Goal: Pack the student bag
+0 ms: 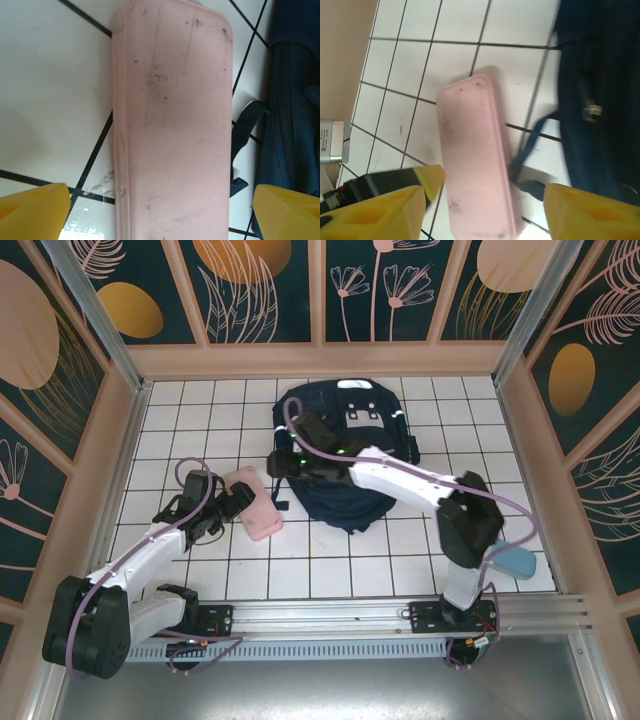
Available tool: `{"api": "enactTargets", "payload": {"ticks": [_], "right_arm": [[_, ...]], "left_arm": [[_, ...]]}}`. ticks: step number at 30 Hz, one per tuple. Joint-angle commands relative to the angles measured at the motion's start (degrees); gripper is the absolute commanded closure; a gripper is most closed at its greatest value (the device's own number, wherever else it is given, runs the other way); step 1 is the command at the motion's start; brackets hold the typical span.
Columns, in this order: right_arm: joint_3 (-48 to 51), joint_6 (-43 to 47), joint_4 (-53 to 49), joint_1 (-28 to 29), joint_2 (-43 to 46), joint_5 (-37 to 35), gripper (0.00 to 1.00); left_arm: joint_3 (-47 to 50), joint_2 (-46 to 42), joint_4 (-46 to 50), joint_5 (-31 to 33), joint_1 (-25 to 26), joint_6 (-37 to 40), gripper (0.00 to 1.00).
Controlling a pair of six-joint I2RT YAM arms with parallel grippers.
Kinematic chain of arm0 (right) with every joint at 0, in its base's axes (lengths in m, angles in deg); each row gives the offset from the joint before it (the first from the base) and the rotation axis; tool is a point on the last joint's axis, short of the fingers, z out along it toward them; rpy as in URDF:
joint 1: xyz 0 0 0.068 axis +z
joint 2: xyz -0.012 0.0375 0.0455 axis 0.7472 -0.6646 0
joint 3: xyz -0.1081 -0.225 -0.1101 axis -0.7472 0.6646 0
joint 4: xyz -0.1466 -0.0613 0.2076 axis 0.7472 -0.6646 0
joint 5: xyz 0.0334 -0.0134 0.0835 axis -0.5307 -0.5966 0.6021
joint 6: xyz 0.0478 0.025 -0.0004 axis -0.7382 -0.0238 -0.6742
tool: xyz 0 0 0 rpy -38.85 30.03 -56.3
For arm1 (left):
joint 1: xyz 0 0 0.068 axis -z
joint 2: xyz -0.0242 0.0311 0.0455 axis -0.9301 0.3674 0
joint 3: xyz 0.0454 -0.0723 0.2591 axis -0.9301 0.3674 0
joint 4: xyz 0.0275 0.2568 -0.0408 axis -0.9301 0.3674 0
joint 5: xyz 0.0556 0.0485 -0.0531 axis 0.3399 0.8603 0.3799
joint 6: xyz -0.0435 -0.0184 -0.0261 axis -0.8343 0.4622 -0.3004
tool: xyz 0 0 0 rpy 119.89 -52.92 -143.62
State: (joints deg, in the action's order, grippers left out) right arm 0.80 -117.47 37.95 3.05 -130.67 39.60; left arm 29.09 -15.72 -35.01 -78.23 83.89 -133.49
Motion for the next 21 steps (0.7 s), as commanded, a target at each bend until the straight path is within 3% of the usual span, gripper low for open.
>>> {"api": "enactTargets", "payload": {"ticks": [1,5,11,21], "right_arm": [[-4.2,2.8,-1.4,0.7,-5.0,3.3,0.46],[-4.9,2.2,-0.3,-0.2,-9.6,5.9,0.57],[-9.1,4.3,-2.0,0.0,-15.7,9.3,0.58],[-11.9,5.1,-5.4,0.0,-22.2,8.4,0.64]], "left_arm": [[1.7,-0.9,-1.0,0.0,-0.2,-2.7,0.12],[2.9,-1.5,-1.8,0.1,-0.6,-4.0,0.26],[3.7,-0.5,-3.8,-1.9,-0.7,-4.2,0.39],[4.5,3.1,-7.6,-5.8,-0.8,-3.6,0.43]]}}
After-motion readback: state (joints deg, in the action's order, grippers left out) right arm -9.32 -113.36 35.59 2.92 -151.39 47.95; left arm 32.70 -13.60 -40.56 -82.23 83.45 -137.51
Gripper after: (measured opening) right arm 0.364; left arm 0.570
